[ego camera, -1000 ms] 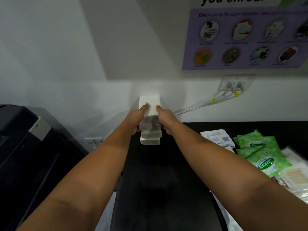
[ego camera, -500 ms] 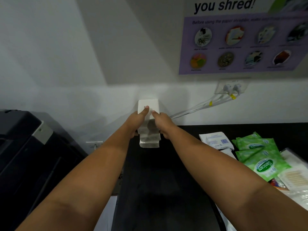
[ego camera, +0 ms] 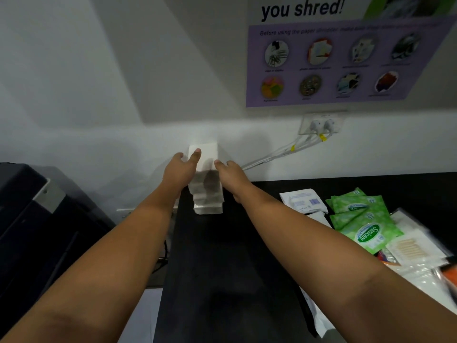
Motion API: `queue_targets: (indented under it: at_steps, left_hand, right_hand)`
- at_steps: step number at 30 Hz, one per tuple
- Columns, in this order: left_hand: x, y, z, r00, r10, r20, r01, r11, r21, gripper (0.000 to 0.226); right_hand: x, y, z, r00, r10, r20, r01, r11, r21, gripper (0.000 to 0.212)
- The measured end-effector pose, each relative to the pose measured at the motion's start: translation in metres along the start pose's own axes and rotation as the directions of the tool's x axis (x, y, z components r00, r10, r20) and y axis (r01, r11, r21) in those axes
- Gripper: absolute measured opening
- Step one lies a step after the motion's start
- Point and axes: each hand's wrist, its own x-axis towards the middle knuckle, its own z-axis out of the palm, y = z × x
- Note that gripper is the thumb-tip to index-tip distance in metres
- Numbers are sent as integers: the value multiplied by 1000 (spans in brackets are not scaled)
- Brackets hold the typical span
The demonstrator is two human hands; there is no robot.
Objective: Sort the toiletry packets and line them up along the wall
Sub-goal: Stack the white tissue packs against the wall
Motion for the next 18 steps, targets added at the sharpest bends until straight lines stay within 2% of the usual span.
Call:
queue_targets:
  at_steps: [2, 4, 7, 10, 13, 18]
  left_hand:
    - [-8, 6, -2, 995, 70, -66, -66, 996, 64, 79]
    - [-18, 11, -2, 966, 200, -164, -177, 973, 149, 73]
    - [-42, 21, 12, 838, 475, -268, -433, 878, 203, 50]
    - [-71, 32, 41, 746, 611, -265, -596, 790, 145, 32]
    - [-89, 33, 82, 767, 612, -194, -617, 786, 38, 27]
    - [-105, 23, 154, 869, 495, -6, -495, 868, 32, 20]
  right_hand:
    - [-11, 1, -6, 999, -33, -3, 33, 999, -5, 61]
    - [-20, 5, -14, 997, -71, -8, 71, 997, -29, 63]
    - [-31, 18, -33, 987, -154, -36, 151, 986, -67, 55]
    - [-39, 38, -65, 967, -239, -84, 225, 963, -146, 35]
    - [-45, 61, -104, 965, -220, -143, 191, 963, -191, 28]
    - [-44, 114, -167, 975, -150, -166, 100, 955, -279, 26]
